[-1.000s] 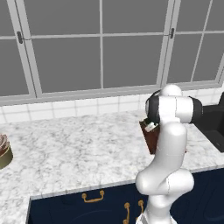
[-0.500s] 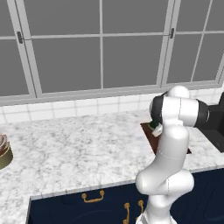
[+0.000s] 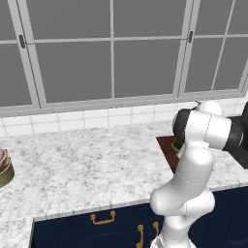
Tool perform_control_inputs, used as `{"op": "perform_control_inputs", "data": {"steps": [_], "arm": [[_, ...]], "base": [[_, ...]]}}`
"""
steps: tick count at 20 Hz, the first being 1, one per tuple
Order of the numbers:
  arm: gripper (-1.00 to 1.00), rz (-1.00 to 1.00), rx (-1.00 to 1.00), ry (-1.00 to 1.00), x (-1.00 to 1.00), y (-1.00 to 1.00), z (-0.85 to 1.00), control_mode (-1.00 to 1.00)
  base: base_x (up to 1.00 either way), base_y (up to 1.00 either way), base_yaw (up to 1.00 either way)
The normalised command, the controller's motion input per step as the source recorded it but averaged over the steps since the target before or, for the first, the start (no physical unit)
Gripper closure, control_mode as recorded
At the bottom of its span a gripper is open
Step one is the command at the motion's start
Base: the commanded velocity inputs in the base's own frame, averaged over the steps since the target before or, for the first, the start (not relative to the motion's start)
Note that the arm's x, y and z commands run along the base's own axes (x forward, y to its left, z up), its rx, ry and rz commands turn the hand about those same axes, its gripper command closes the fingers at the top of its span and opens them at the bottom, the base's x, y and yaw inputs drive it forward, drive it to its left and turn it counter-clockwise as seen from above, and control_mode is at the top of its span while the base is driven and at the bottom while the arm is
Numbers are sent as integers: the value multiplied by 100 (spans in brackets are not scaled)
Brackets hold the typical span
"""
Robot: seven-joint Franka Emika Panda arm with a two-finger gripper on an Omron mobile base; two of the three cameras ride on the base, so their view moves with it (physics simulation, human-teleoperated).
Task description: Pick up the sponge from the counter and clean the cutting board by briefly scrubbing or pressing down on the cutting board. Once finished, release the sponge.
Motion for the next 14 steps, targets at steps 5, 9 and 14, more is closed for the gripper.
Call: {"op": "perform_control_inputs", "data": {"steps": [5,9,14], "arm": [[100,0,0,0,-100,-38,-50,-100],[100,0,0,0,-100,-36,-50,-100],[100,0,0,0,-100,-38,-43,-100]], "base": [[0,0,0],[0,0,0],[0,0,0]]}}
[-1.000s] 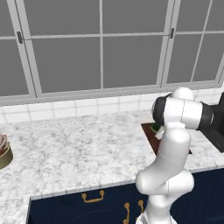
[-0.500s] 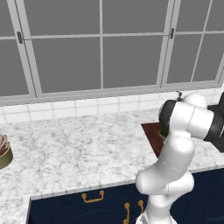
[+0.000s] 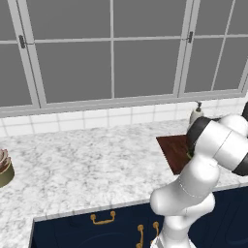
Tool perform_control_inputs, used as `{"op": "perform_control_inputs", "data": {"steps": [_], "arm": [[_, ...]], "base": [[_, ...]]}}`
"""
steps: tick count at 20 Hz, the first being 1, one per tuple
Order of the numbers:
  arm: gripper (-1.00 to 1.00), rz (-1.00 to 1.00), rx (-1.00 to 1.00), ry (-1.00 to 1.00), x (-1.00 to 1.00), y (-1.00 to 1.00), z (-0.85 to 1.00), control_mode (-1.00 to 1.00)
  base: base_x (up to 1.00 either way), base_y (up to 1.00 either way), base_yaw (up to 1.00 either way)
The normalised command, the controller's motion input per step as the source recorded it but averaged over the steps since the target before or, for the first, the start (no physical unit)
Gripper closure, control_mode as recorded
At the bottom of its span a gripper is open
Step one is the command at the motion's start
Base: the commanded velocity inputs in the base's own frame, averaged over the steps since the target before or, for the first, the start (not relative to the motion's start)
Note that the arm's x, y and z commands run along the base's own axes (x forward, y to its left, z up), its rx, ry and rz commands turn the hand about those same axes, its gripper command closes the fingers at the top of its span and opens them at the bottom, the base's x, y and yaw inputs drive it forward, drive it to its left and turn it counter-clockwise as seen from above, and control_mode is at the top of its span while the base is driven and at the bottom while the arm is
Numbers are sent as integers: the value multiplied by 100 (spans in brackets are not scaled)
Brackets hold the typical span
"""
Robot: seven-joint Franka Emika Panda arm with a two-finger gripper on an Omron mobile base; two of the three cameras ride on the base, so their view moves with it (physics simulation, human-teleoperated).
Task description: Pick up the sponge from the counter and clean the cutting board by briefly scrubbing or pressing down on the cutting board. Once finished, release the sponge.
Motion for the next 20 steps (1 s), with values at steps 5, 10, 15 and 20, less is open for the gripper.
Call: {"op": "perform_control_inputs", "data": {"steps": [5,10,15,20], "arm": [[100,0,0,2,-95,-20,17,-100],[100,13,-15,19,-45,-4,94,-100],[100,13,-9,39,-24,0,26,-100],[100,3,0,24,3,0,-2,-100]], "base": [[0,0,0],[0,0,0],[0,0,0],[0,0,0]]}}
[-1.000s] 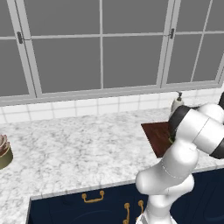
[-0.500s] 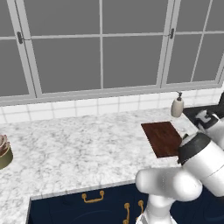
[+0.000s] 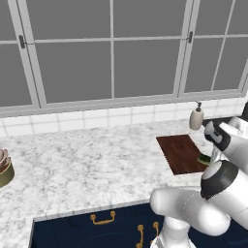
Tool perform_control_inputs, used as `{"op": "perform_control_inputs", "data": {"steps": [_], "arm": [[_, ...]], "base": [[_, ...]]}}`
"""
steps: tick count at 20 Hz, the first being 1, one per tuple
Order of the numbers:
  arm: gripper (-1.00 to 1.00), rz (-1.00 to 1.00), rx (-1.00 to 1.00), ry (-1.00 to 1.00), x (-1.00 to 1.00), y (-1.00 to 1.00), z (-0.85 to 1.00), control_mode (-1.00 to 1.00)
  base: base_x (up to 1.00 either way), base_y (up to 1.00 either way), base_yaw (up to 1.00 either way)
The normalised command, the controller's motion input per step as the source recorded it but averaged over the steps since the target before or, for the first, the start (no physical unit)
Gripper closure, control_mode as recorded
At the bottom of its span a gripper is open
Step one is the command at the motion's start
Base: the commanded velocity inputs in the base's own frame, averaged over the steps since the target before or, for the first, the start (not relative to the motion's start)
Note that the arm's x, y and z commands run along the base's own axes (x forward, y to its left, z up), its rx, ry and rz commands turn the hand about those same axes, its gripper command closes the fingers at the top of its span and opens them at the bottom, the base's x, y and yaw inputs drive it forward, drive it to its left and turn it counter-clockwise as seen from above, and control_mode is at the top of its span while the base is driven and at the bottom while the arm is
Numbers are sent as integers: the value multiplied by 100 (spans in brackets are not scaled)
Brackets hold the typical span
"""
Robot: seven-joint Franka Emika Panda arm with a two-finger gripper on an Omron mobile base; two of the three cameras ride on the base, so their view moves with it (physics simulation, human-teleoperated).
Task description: Pick up the sponge from the counter and clean the cutting board by briefly scrubbing or pressing down on the cutting board. Once finished, release the sponge.
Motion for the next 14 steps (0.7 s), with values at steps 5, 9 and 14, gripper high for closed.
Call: {"op": "perform_control_inputs", "data": {"steps": [5,9,14], "arm": [[100,-3,-9,23,0,-43,-1,-100],[100,-5,-8,34,0,-66,0,-100],[100,-1,-3,9,0,-21,-30,-100]], "base": [[0,0,0],[0,0,0],[0,0,0]]}}
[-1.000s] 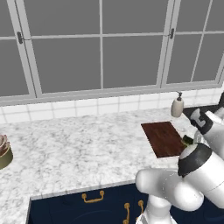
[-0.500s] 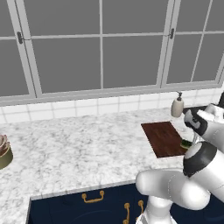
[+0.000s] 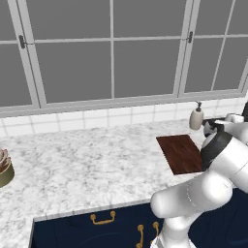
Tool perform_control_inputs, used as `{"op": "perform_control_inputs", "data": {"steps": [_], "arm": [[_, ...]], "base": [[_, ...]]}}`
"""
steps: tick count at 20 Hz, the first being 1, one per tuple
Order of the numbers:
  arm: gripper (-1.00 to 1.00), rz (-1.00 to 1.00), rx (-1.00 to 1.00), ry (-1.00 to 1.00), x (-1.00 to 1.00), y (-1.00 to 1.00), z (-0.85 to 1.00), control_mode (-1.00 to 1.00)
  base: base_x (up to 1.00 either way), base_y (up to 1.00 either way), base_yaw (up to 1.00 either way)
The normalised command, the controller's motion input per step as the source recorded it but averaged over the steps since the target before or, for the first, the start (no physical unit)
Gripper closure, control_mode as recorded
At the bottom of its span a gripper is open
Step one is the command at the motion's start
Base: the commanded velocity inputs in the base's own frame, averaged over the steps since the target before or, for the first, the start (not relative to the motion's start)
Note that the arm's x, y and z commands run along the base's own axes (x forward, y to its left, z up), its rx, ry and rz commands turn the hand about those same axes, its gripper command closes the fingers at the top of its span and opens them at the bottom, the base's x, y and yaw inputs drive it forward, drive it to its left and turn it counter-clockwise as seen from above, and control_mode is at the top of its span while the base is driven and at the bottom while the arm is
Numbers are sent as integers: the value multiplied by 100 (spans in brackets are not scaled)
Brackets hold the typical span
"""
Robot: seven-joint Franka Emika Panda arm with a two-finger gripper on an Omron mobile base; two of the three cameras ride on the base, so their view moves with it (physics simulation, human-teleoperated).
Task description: Pick up the sponge from the counter and clean the cutting board by briefly scrubbing or pressing down on the cutting board. Once finished, release the sponge.
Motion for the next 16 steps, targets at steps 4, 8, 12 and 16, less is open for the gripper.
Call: {"op": "perform_control_inputs", "data": {"steps": [4,8,12,16], "arm": [[100,0,0,-8,5,6,-63,-100],[100,0,-4,-8,42,0,-33,-100],[100,0,-1,0,51,0,-12,-100],[100,0,-3,0,62,9,-28,-100]], "base": [[0,0,0],[0,0,0],[0,0,0],[0,0,0]]}}
